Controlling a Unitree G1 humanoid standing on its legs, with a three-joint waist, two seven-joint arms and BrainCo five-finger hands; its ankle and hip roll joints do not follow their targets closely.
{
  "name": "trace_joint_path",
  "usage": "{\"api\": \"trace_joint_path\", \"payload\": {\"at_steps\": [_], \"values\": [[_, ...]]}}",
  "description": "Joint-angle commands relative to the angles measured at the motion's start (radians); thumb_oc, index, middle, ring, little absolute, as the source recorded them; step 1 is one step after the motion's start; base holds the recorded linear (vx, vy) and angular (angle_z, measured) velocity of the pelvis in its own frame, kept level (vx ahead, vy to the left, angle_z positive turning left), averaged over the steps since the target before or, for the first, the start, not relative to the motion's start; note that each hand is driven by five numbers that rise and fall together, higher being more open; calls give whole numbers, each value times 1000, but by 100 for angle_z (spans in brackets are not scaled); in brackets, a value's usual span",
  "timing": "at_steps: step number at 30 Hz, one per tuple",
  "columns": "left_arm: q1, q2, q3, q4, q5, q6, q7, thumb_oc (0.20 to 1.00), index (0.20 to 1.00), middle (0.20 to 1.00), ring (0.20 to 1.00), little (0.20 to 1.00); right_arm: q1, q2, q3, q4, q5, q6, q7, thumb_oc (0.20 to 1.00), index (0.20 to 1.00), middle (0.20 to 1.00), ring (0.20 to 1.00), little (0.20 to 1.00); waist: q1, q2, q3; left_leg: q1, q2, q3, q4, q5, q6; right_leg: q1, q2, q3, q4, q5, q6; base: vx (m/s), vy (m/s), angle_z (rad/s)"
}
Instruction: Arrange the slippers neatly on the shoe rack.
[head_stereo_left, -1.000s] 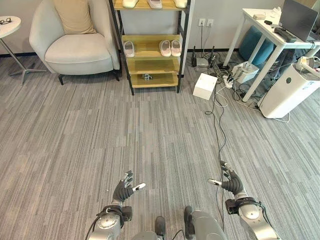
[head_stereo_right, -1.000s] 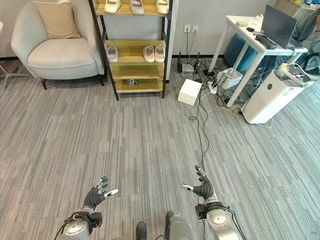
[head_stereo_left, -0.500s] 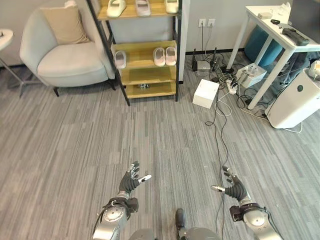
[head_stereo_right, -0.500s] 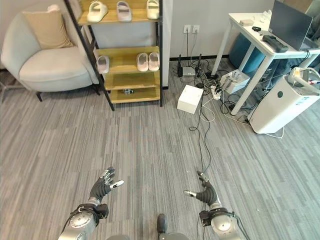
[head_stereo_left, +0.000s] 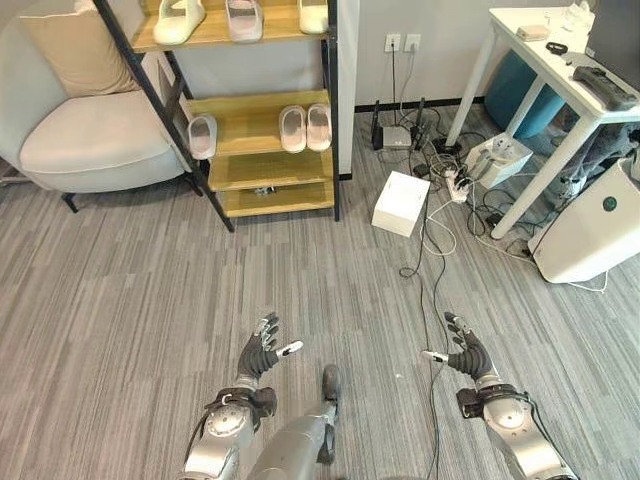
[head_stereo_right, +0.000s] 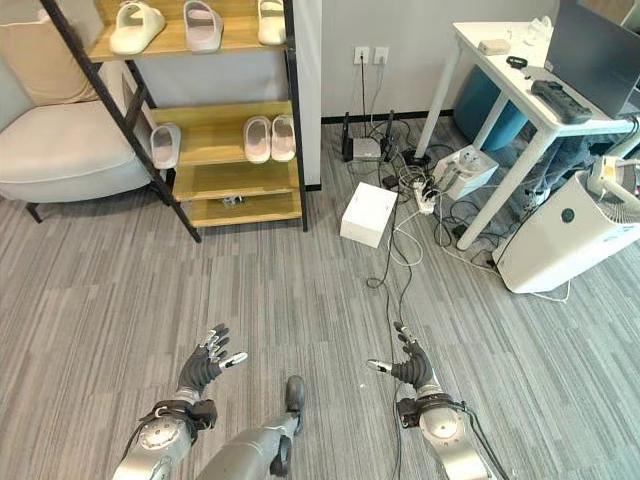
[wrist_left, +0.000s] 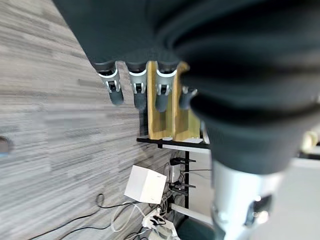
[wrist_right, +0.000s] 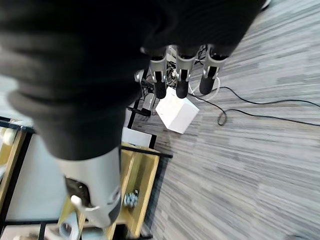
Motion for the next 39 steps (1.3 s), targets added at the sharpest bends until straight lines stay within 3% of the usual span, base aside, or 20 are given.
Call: {"api": "trace_joint_path", "payload": {"at_steps": [1, 3, 4, 6, 8, 10, 12, 15, 17, 19, 21, 25, 26, 27, 29, 31, 32, 34, 37, 39], "values": [[-47, 3, -15, -29, 36, -46, 2, 1000, 1000, 1000, 1000, 1000, -6, -28, -3, -75, -17, -39, 7, 1000, 1000, 1000, 1000, 1000, 15, 7, -45, 134, 95, -39, -111, -92, -260, -101, -199, -18, 9, 39, 15, 585, 238, -46], [-40, 14, -21, -44, 35, -41, -9, 1000, 1000, 1000, 1000, 1000, -3, -20, 5, -80, -15, -38, 21, 1000, 1000, 1000, 1000, 1000, 12, -2, -53, 161, 76, -39, -90, -123, -230, -157, -230, -7, 171, 101, 41, 446, 227, -42], [-38, 28, -25, -47, 41, -33, -17, 1000, 1000, 1000, 1000, 1000, -11, -10, 16, -77, -27, -37, 28, 1000, 1000, 1000, 1000, 1000, 17, -6, -45, 204, 55, -31, -72, -166, -196, -229, -269, -8, 365, 189, 59, 549, 309, -1], [-34, 37, -31, -42, 41, -28, -25, 1000, 1000, 1000, 1000, 1000, -11, 11, 22, -68, -23, -36, 30, 1000, 1000, 1000, 1000, 1000, 19, -8, -28, 274, 35, -16, -72, -208, -159, -316, -323, -36, 590, 290, 62, 525, 281, 28], [-32, 46, -29, -50, 42, -28, -30, 1000, 1000, 1000, 1000, 1000, -2, 14, 25, -70, -22, -33, 35, 1000, 1000, 1000, 1000, 1000, 21, 5, -14, 317, 48, -17, -88, -220, -153, -372, -325, -58, 627, 250, 42, 337, 120, 24], [-31, 50, -28, -53, 37, -31, -35, 1000, 1000, 1000, 1000, 1000, 5, 13, 23, -72, -15, -33, 37, 1000, 1000, 1000, 1000, 1000, 20, 22, -4, 342, 73, -12, -97, -225, -162, -400, -306, -100, 535, 154, 29, 213, -12, 29], [-26, 54, -30, -65, 37, -31, -39, 1000, 1000, 1000, 1000, 1000, 7, 12, 25, -71, -10, -29, 41, 1000, 1000, 1000, 1000, 1000, 19, 37, 9, 362, 99, -12, -99, -230, -179, -417, -249, -111, 380, 97, 20, 196, -95, 24], [-33, 53, -20, -64, 47, -34, -32, 1000, 1000, 1000, 1000, 1000, -6, 7, 28, -54, -7, -25, 35, 1000, 1000, 1000, 1000, 1000, 24, 32, 12, 374, 119, -8, -104, -235, -207, -394, -178, -84, 65, 113, 43, 193, -161, 3], [-50, 53, -20, -61, 50, -38, -36, 1000, 1000, 1000, 1000, 1000, -6, 4, 23, -56, -7, -23, 34, 1000, 1000, 1000, 1000, 1000, 17, 22, 7, 378, 125, -14, -95, -252, -219, -372, -154, -33, -17, 127, 45, 242, -176, 12], [-44, 43, -15, -42, 61, -39, -41, 1000, 1000, 1000, 1000, 1000, 14, 1, 15, -55, 1, -33, 38, 1000, 1000, 1000, 1000, 1000, 24, 6, -16, 386, 129, -18, -36, -302, -231, -309, -140, 3, -77, 135, 16, 351, -193, 38], [-41, 38, -13, -40, 56, -36, -41, 1000, 1000, 1000, 1000, 1000, 21, 0, 10, -52, 11, -37, 39, 1000, 1000, 1000, 1000, 1000, 26, 2, -23, 380, 131, -19, 6, -313, -238, -286, -136, 7, -90, 132, 9, 270, -140, 40], [-42, 29, -13, -42, 40, -36, -44, 1000, 1000, 1000, 1000, 1000, 28, -17, 0, -61, 24, -47, 44, 1000, 1000, 1000, 1000, 1000, 30, -3, -11, 303, 121, -27, 224, -311, -259, -238, -135, 12, -108, 123, -14, 179, -77, 13], [-47, 23, -19, -34, 32, -36, -44, 1000, 1000, 1000, 1000, 1000, 28, -24, -8, -59, 32, -47, 41, 1000, 1000, 1000, 1000, 1000, 25, -4, 1, 241, 122, -18, 333, -280, -272, -215, -137, 9, -101, 103, -32, 105, -21, 15], [-47, 23, -19, -35, 32, -36, -44, 1000, 1000, 1000, 1000, 1000, 28, -24, -8, -59, 32, -47, 41, 1000, 1000, 1000, 1000, 1000, 25, -4, 0, 238, 123, -18, 337, -282, -272, -217, -136, 8, -101, 103, -32, 181, -11, 14], [-49, 20, -26, -27, 25, -33, -44, 1000, 1000, 1000, 1000, 1000, 30, -29, -15, -52, 39, -46, 38, 1000, 1000, 1000, 1000, 1000, 19, -16, -1, 202, 134, 4, 233, -312, -259, -196, -161, -17, -104, 77, -30, 185, 27, 16], [-49, 20, -28, -29, 24, -31, -41, 1000, 1000, 1000, 1000, 1000, 30, -29, -18, -50, 44, -47, 37, 1000, 1000, 1000, 1000, 1000, 14, -24, -6, 199, 144, 2, 153, -282, -259, -189, -170, -28, -105, 67, -29, 159, 41, 35], [-51, 22, -35, -32, 28, -24, -33, 1000, 1000, 1000, 1000, 1000, 24, -32, -18, -41, 44, -45, 26, 1000, 1000, 1000, 1000, 1000, 9, -20, -8, 178, 168, -22, 9, -202, -264, -186, -171, -48, -100, 49, -35, 154, 91, 46], [-57, 20, -36, -26, 33, -24, -24, 1000, 1000, 1000, 1000, 1000, 14, -34, -15, -31, 41, -41, 12, 1000, 1000, 1000, 1000, 1000, 0, -11, -7, 146, 182, -40, -111, -161, -278, -174, -173, -64, -98, 27, -38, 170, 128, 41], [-60, 17, -34, -19, 34, -28, -19, 1000, 1000, 1000, 1000, 1000, 14, -35, -15, -22, 33, -35, 10, 1000, 1000, 1000, 1000, 1000, -9, -8, -8, 104, 191, -33, -111, -164, -290, -152, -185, -67, -100, 21, -33, 311, 259, 23], [-57, 14, -34, -17, 34, -31, -21, 1000, 1000, 1000, 1000, 1000, 28, -26, -15, -33, 22, -35, 23, 1000, 1000, 1000, 1000, 1000, -8, 12, -32, 136, 186, -49, -111, -118, -294, -128, -205, -52, -83, 24, -11, 523, 436, -11]]}}
